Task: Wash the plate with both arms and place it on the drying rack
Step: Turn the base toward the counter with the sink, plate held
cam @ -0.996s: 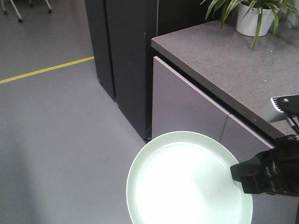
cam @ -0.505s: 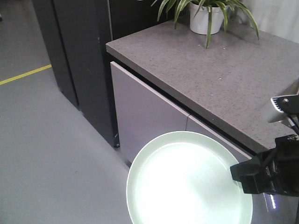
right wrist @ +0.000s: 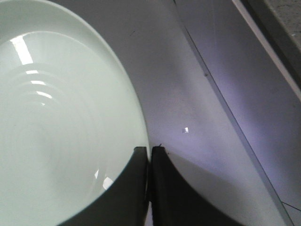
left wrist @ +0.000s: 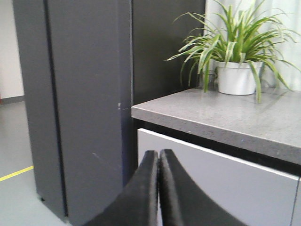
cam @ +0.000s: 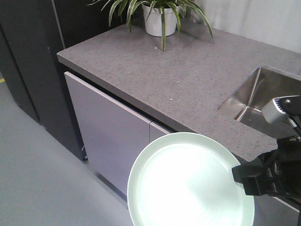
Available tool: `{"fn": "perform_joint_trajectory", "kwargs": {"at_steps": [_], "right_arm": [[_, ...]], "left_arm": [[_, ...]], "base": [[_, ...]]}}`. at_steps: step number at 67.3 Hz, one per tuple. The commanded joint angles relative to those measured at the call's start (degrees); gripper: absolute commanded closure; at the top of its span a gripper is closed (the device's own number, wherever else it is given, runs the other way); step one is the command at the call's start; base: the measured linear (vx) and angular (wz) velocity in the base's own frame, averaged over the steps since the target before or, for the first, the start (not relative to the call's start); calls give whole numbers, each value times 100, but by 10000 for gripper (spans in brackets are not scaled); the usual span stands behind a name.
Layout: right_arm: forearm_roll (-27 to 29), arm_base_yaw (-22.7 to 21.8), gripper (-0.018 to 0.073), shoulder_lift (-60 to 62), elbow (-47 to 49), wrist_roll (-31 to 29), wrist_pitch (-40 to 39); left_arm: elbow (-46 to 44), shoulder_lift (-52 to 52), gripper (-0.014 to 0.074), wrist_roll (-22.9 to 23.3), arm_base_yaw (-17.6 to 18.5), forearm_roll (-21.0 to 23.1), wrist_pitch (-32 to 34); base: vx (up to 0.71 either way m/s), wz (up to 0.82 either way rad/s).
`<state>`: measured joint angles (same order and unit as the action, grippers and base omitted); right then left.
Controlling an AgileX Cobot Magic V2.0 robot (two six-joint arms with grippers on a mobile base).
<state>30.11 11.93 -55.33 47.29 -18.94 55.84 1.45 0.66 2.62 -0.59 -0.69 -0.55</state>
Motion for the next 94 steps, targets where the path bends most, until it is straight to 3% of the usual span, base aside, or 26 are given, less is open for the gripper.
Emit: {"fn": "perform_joint_trajectory", "kwargs": {"at_steps": [1, 94], "right_arm": [[207, -8, 564, 74, 150, -63, -220], [207, -8, 564, 74, 150, -63, -220]], "left_arm": [[-177, 75, 603, 28, 25, 12, 389], [-177, 75, 603, 28, 25, 12, 389]], "base": [[7, -28], [7, -27]]}}
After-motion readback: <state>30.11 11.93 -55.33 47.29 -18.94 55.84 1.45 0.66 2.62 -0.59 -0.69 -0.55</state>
